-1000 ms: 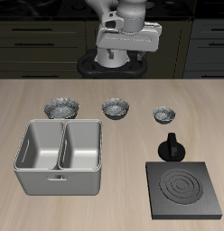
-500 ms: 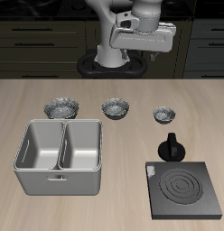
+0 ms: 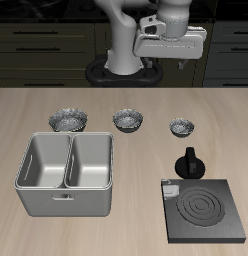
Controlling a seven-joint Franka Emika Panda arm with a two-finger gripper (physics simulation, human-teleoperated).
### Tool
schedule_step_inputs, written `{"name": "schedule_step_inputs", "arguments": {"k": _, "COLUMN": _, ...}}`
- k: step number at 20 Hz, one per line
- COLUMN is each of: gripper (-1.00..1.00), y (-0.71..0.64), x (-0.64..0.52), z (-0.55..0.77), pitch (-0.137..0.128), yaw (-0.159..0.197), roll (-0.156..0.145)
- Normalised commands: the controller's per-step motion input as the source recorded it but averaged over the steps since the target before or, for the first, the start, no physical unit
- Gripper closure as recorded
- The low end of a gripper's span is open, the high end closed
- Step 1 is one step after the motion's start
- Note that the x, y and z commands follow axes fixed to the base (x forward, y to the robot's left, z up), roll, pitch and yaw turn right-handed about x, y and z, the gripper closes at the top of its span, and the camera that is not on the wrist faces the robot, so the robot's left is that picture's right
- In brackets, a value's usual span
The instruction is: Place the smallest bowl in the left side of the drainer and the medium bowl in the right side
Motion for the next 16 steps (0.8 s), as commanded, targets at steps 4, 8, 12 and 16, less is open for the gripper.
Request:
{"name": "schedule_step_inputs", "arguments": {"k": 4, "gripper": -1.0, "y": 0.02, "x": 0.03, "z": -0.03, "pitch": 0.005, "yaw": -0.019, "roll": 0.001}}
{"name": "schedule_step_inputs", "arguments": {"k": 8, "gripper": -1.0, "y": -0.07, "x": 0.04, "z": -0.07, "pitch": 0.007, "yaw": -0.01, "roll": -0.007}}
{"name": "schedule_step_inputs", "arguments": {"k": 12, "gripper": -1.0, "y": -0.08, "x": 0.02, "z": -0.17, "pitch": -0.004, "yaw": 0.0, "roll": -0.029}}
{"name": "schedule_step_inputs", "arguments": {"k": 16, "gripper": -1.0, "y": 0.07, "x": -0.03, "z": -0.25, "pitch": 0.015, "yaw": -0.015, "roll": 0.015}}
